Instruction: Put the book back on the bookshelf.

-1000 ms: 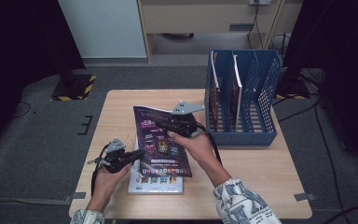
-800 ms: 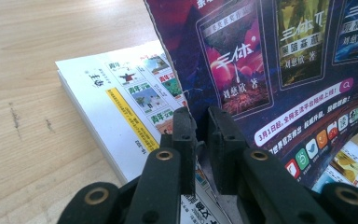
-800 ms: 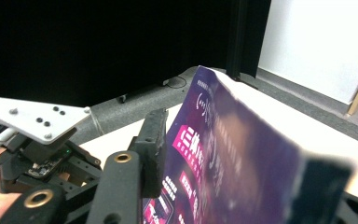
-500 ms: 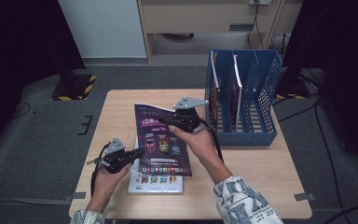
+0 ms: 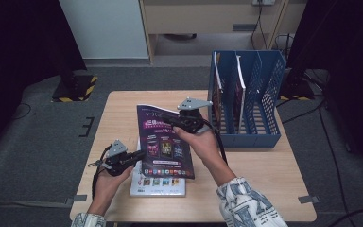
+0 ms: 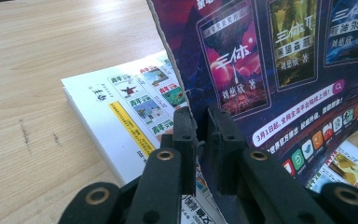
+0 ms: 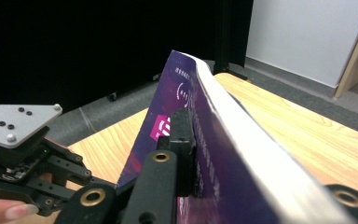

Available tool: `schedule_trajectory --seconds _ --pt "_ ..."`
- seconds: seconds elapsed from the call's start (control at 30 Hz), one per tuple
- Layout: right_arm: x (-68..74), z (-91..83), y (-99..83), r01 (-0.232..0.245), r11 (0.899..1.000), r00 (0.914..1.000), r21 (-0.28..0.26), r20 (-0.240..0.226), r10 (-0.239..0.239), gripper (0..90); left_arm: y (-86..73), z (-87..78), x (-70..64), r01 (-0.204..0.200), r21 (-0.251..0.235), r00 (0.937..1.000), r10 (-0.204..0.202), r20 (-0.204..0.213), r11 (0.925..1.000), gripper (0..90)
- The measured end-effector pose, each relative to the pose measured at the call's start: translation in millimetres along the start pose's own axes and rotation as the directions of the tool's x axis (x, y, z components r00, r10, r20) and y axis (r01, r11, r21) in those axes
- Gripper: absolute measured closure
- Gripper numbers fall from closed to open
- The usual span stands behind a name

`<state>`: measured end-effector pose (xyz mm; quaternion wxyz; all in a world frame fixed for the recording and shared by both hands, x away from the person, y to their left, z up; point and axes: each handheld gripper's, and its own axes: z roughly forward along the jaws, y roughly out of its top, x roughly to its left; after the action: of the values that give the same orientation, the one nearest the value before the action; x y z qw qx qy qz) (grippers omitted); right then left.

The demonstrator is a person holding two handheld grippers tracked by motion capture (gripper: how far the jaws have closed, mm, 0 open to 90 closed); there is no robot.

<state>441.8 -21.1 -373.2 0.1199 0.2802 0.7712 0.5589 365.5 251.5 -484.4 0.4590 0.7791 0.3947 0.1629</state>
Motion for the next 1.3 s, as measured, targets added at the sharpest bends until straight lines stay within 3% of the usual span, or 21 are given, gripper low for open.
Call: schedule_trajectory --seconds 0.13,0.2,0.3,0.37,0.47,0.53,0.63,0.7,0.8,1.17,1.3 --pt "-0.8 -0.9 0.0 -0.005 1.000 0.9999 -0.009 -0.014 0.005 83.9 -0.8 2.0 0.3 0.003 0.004 0.9999 -0.003 -0.014 1.0000 78.9" --pt "0.2 -1.9 0.3 0.006 1.000 0.9999 -0.012 -0.013 -0.006 84.0 -2.1 3.4 -0.1 0.016 -0.016 0.9988 -0.017 -0.045 0.9997 68.8" --pt "0.9 -3.0 1.3 0.002 1.000 0.9999 -0.022 -0.014 -0.002 84.0 -5.4 6.8 3.3 0.052 -0.008 0.9958 -0.052 -0.075 0.9986 43.3" --pt "0.6 -5.6 2.7 0.001 0.999 0.9998 -0.043 -0.022 -0.002 84.1 -8.0 6.9 7.1 0.063 -0.003 0.9941 -0.063 -0.088 0.9980 38.1" --pt "0.2 -9.6 5.5 0.000 0.998 0.9998 -0.070 -0.022 -0.001 84.1 -10.1 6.5 12.6 0.081 0.004 0.9882 -0.080 -0.130 0.9967 28.3" --pt "-0.5 -11.8 7.3 0.001 0.996 0.9999 -0.087 -0.017 -0.003 84.1 -11.6 6.2 16.6 0.116 0.000 0.9820 -0.115 -0.150 0.9932 21.8" --pt "-2.4 -15.7 9.2 0.007 0.994 1.0000 -0.112 -0.001 -0.007 84.1 -15.3 6.0 22.4 0.125 0.022 0.9757 -0.119 -0.184 0.9919 14.1" --pt "-4.1 -18.5 10.0 0.005 0.992 0.9999 -0.125 0.012 -0.004 84.1 -17.5 6.2 26.0 0.117 0.050 0.9725 -0.104 -0.208 0.9919 10.8" --pt "-7.2 -22.5 11.0 0.009 0.990 0.9996 -0.140 0.029 -0.005 84.1 -20.6 5.3 30.9 0.136 0.062 0.9627 -0.118 -0.244 0.9887 6.1" --pt "-14.7 -38.9 15.5 0.017 0.980 0.9962 -0.197 0.087 0.000 84.0 -29.3 2.8 43.7 0.184 0.089 0.9372 -0.148 -0.316 0.9788 6.0" --pt "-16.9 -44.3 16.1 0.016 0.978 0.9954 -0.207 0.096 0.004 84.1 -32.4 3.8 47.1 0.204 0.122 0.9217 -0.149 -0.358 0.9714 6.7"
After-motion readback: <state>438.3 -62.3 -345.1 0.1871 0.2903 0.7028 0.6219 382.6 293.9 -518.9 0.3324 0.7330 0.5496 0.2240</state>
